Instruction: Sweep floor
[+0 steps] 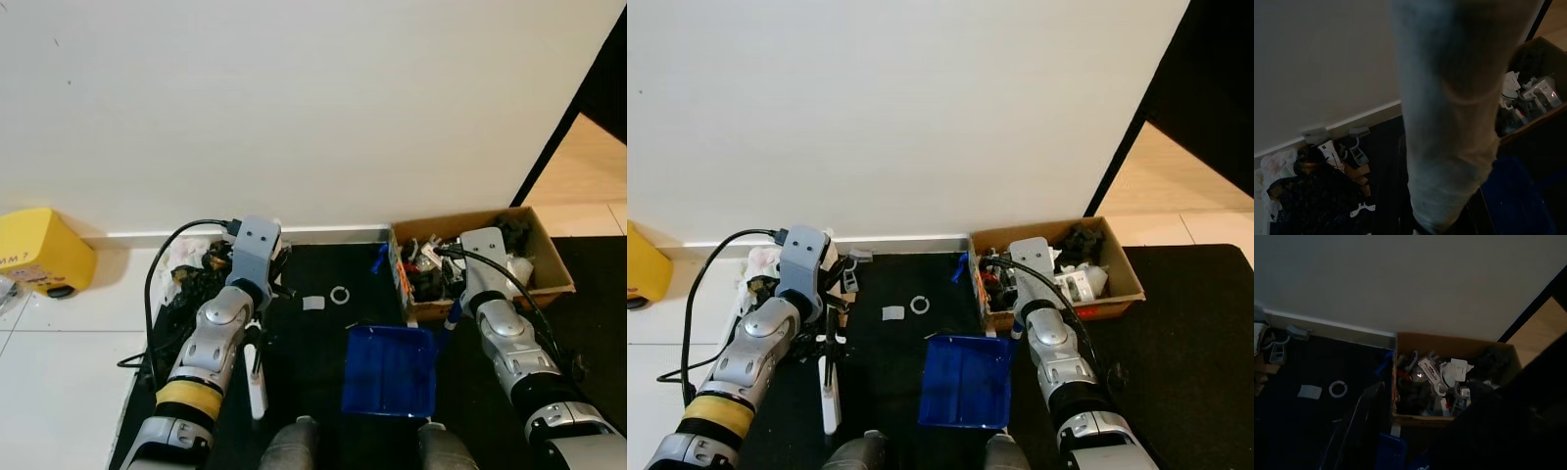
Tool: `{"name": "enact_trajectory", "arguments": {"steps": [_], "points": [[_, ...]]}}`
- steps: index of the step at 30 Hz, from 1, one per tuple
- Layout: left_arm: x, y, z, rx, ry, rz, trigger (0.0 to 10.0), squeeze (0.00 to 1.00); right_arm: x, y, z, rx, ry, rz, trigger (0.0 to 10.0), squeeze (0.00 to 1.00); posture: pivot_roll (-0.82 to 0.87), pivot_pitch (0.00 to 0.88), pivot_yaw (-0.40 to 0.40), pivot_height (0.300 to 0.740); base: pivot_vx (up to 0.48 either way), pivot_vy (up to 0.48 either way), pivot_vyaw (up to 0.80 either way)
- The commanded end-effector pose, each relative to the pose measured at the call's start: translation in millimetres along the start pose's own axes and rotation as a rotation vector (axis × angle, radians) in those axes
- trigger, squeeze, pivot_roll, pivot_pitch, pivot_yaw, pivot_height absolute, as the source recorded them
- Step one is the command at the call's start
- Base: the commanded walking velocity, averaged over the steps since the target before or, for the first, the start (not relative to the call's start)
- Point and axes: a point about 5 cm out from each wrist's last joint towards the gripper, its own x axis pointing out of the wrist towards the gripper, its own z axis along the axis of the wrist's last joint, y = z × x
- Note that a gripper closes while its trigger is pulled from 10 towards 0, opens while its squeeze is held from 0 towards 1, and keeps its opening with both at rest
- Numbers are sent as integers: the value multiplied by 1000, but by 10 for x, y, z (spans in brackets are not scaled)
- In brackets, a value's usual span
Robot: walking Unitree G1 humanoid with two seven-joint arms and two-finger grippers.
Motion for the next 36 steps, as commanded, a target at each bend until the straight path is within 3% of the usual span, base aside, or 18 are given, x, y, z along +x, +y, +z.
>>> {"name": "enact_trajectory", "arguments": {"steps": [1,6,16,34,35,36], "points": [[-32,38,-16,21,4,20,10000,0,-22,63,-57,20,47,11,10000,0,106,162,64,740,0,0,0],[-35,28,-17,22,3,19,10000,0,-53,48,37,20,27,14,10000,0,109,164,60,740,0,0,0],[-51,17,-55,20,12,17,10000,0,-283,-223,201,-38,-8,-22,10000,0,89,174,53,740,0,0,0],[-48,16,-61,20,14,18,10000,0,-537,-218,106,3,123,-42,10000,0,81,177,50,740,0,0,0],[-50,14,-64,20,15,18,10000,0,-544,-215,100,6,128,-42,8157,0,83,178,50,740,0,0,0],[-50,14,-64,20,15,18,10000,0,-544,-215,100,6,128,-42,8157,0,83,178,50,740,0,0,0]]}}
